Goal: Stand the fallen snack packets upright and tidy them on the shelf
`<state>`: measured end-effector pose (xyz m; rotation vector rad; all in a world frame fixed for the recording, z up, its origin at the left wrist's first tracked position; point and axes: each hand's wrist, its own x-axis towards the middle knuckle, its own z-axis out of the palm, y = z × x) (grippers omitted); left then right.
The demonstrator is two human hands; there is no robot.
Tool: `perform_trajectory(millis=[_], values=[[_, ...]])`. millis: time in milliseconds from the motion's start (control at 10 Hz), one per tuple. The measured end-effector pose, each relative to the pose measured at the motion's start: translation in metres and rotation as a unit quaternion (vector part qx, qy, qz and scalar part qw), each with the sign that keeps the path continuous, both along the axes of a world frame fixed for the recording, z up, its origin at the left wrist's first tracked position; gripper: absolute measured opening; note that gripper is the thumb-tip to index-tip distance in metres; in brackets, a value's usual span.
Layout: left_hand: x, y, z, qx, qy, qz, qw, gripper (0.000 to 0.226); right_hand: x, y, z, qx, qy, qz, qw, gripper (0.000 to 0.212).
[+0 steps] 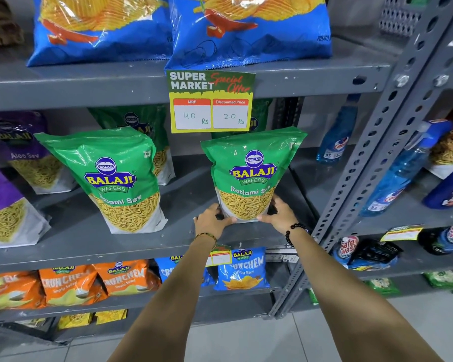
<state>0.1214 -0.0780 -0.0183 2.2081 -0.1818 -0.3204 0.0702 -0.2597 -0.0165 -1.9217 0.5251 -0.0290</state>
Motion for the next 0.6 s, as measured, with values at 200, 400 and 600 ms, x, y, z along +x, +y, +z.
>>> perform_trajectory(millis=[200,400,600], values=[[0.0009,0.0008,-0.0006,0.002,-0.011,-0.004,1.0,0.046,0.0011,0.0,-0.0008,0.005,-0.004,-0.001,1.0,0.085],[0.0007,0.0011,-0.0007,0.001,-0.011,-0.001,1.0,0.047,0.001,-0.0006,-0.0031,-0.001,-0.001,-0.003,1.0,0.084],[-0.0005,0.0024,-0.0034,0.022,-0.003,-0.002,1.0,0.057,-0.0036,-0.0005,-0.0087,-0.005,0.003,-0.007,1.0,0.088]])
